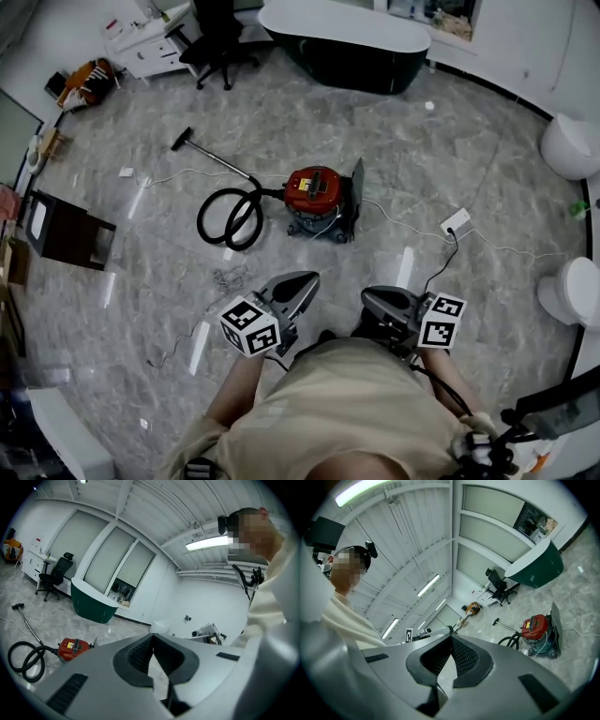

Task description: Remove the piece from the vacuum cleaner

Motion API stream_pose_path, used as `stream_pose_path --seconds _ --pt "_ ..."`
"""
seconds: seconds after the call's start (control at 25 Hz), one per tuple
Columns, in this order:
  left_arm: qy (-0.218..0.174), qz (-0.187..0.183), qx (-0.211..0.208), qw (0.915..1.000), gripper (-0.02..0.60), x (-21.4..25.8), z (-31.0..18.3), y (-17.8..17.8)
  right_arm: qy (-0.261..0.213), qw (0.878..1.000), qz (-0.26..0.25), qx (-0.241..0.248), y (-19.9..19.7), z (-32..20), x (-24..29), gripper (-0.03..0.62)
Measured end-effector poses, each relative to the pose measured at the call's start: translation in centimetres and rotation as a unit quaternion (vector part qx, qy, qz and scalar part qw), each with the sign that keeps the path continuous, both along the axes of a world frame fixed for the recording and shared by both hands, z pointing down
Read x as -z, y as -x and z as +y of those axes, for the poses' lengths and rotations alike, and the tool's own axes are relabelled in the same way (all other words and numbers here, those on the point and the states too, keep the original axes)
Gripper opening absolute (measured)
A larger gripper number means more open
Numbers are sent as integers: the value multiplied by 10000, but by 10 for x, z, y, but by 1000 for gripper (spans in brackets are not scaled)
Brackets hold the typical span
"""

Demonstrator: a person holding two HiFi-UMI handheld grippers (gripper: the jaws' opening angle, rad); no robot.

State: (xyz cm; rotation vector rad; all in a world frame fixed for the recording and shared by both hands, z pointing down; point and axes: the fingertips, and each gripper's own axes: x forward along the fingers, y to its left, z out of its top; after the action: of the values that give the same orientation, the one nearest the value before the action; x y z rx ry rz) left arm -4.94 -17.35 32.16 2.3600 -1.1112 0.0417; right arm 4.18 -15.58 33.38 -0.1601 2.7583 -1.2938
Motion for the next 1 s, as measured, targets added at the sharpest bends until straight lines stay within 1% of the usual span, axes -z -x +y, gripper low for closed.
stream_pose_path --seconds 0.04,0.08,0.12,0.2,0.24,0.4,0.6,0.84,0.92,1.0 --pt "22 -68 4 10000 5 0 -7 -7 -38 10000 66 19 -5 -7 -2 3" --pt "43 -161 18 9999 5 0 -13 -13 -169 9995 244 67 -9 -13 -7 3" --pt "62 -279 43 9996 5 -1 -18 -18 -397 9978 512 160 -11 -16 -14 3" --pt "98 -545 114 9984 5 -4 -27 -26 -849 9906 975 456 -13 -19 -27 3" --pt "121 -656 150 9977 5 -6 -31 -30 -912 9885 1042 610 -14 -20 -32 3" --pt "202 -893 323 9953 5 -10 -49 -44 -715 9893 830 963 -20 -38 -37 3" --pt "174 -918 565 9940 5 -10 -69 -52 -713 9883 776 1103 -31 -68 -35 3" --pt "48 -957 648 9933 5 -5 -93 -42 -793 9861 896 1149 -29 -89 -36 3" --pt "27 -912 670 9936 5 -6 -101 -37 -799 9852 968 1165 -26 -92 -37 3" --pt "1 -840 656 9943 5 -6 -110 -31 -904 9828 1113 1165 -22 -97 -38 3"
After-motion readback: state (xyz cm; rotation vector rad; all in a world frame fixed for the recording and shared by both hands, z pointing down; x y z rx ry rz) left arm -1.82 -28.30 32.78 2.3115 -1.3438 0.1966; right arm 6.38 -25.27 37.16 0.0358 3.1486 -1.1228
